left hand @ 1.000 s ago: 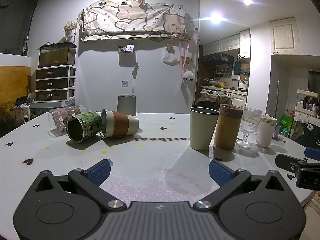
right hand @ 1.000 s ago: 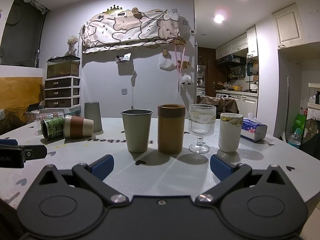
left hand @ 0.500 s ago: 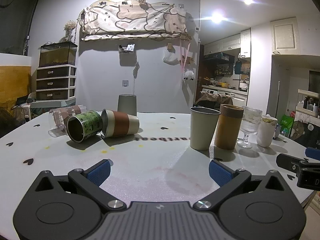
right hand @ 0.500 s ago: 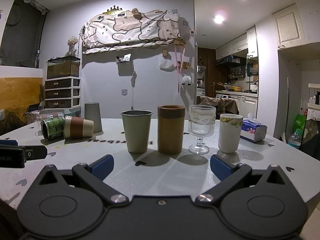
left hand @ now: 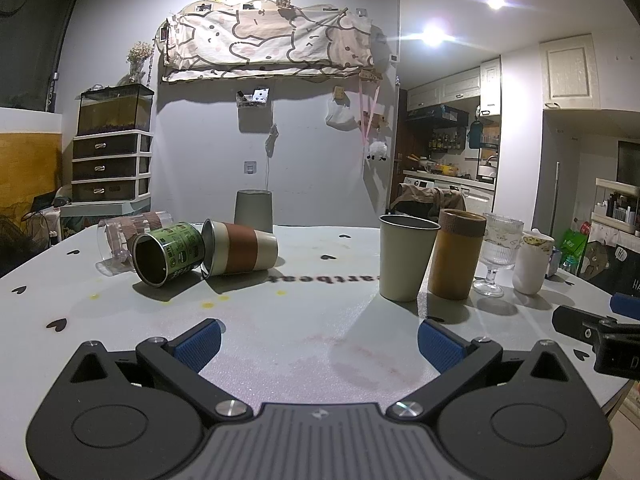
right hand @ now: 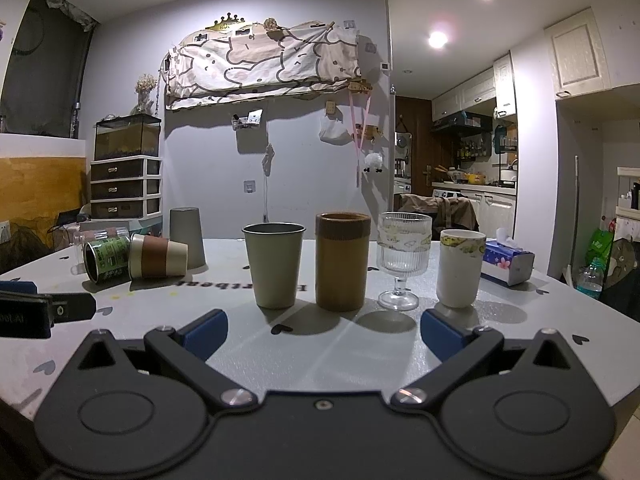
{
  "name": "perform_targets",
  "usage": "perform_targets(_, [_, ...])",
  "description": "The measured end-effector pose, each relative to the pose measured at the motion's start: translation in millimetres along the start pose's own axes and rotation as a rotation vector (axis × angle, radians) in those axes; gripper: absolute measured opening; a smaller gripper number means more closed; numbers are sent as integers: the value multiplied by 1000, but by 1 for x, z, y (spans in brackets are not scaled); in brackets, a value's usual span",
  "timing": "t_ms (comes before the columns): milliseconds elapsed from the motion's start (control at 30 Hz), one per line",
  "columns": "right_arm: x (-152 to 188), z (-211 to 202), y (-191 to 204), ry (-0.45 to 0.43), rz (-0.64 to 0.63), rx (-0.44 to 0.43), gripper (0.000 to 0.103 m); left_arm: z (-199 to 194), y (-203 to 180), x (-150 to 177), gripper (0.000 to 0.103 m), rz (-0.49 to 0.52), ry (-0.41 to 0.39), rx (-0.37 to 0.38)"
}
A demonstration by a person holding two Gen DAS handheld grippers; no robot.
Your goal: Flip cup upright
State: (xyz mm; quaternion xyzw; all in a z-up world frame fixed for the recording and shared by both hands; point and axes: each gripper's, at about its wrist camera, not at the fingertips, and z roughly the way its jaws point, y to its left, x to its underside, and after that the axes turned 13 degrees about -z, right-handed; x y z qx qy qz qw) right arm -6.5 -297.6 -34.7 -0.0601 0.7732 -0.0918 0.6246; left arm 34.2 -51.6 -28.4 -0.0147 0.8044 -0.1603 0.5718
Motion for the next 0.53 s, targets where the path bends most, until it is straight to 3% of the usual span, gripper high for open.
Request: perform_targets(533, [0, 0, 0, 0, 1, -1, 103, 0, -1, -1, 103, 0, 1, -3])
